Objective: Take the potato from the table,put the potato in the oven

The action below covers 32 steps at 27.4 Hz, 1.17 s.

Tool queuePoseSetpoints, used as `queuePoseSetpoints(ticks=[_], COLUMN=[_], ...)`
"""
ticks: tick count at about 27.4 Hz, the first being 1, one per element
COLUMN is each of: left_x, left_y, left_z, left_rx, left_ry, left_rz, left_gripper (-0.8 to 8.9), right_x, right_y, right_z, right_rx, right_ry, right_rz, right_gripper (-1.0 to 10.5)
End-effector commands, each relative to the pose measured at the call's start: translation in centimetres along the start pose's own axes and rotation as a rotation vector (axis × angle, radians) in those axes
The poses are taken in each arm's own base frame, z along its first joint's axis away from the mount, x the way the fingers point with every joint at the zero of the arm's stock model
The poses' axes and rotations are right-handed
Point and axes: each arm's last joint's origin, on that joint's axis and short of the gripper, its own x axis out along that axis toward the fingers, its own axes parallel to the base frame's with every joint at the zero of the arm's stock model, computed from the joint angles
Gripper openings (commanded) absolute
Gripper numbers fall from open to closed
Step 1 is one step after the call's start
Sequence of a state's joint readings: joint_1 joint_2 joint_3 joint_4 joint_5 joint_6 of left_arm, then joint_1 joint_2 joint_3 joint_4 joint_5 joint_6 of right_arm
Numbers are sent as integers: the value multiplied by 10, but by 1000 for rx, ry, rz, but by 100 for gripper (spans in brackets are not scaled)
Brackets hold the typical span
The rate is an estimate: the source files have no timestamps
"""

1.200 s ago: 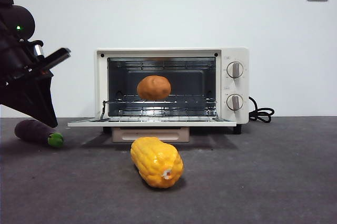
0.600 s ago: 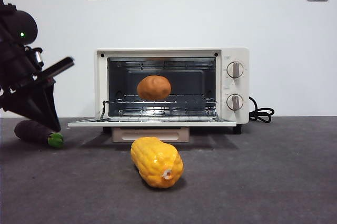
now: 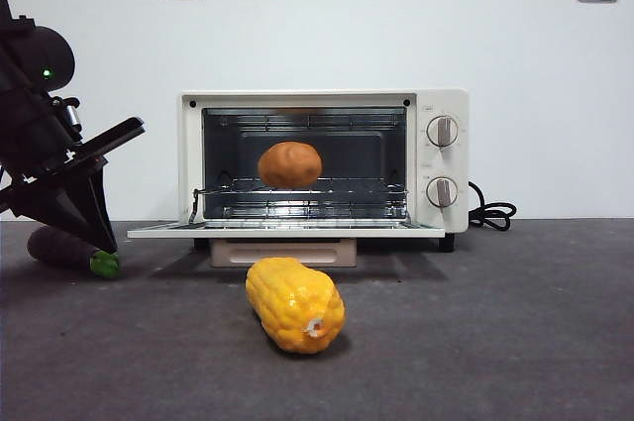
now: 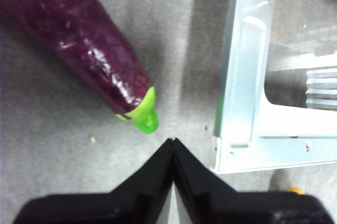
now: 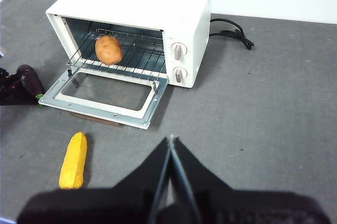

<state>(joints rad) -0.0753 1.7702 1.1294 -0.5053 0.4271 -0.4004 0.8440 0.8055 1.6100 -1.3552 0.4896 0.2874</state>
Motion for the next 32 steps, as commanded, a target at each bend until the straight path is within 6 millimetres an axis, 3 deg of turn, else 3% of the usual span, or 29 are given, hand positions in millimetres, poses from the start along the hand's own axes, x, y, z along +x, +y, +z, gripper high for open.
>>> queuePoseSetpoints(ticks=[1,17,32], left_x=[8,31,31], left_y=[0,-12,-14], left_z=[-3,-10,-9], left_rx=[-14,-23,-43], left_ry=[16,50,59], left_rz=[14,-1,-56], left_gripper=[-6,-6,-6], right_x=[0,0,0], right_y=[-1,-1,-1], right_z=[-2,-2,-2], right_rx=[-14,-14,-12], right_ry=[16,16,16], right_rz=[-6,-6,-5], right_gripper=[-11,-11,-11])
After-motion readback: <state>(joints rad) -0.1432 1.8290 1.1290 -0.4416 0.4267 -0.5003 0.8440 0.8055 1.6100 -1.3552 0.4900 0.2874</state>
